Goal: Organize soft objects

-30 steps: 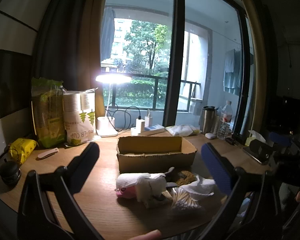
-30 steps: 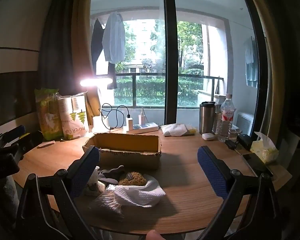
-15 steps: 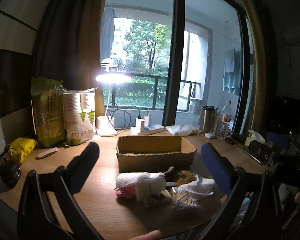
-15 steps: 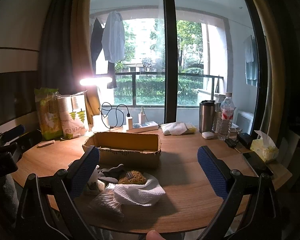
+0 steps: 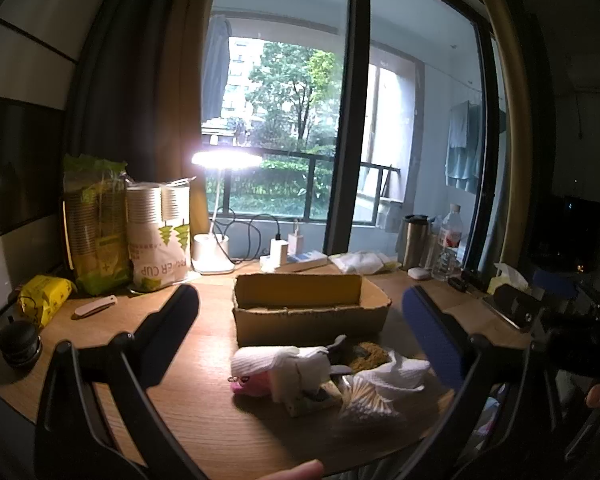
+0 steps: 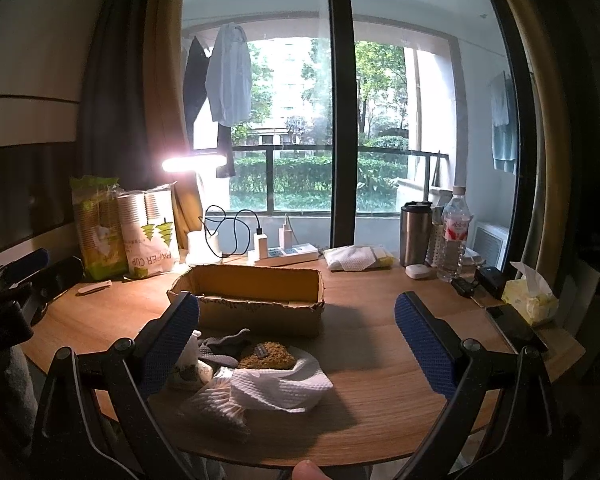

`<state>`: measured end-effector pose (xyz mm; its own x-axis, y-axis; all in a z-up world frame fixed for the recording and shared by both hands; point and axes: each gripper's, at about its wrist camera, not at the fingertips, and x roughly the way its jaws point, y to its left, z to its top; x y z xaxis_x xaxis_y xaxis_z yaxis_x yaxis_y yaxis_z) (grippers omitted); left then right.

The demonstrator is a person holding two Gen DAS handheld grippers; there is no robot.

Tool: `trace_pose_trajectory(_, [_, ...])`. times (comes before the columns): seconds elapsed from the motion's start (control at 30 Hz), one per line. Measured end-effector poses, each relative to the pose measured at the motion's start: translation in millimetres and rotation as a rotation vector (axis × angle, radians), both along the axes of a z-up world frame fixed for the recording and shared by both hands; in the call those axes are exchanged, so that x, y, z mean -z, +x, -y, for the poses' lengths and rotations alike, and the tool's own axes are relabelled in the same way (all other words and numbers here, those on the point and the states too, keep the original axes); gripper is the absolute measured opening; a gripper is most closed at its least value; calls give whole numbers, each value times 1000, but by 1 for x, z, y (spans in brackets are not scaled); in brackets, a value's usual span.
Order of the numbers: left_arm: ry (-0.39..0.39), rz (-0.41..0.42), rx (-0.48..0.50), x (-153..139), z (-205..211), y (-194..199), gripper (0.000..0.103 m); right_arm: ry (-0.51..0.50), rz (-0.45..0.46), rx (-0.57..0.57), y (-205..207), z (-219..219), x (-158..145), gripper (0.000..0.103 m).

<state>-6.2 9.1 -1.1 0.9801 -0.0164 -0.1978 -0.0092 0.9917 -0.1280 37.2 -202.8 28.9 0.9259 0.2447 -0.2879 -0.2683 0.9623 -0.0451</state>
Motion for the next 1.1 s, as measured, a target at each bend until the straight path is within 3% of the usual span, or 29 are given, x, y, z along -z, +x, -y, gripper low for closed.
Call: trace_pose_trajectory(1.1, [3,1,4,-3,1,1,103,2,-23,-13,7,-4,4,100])
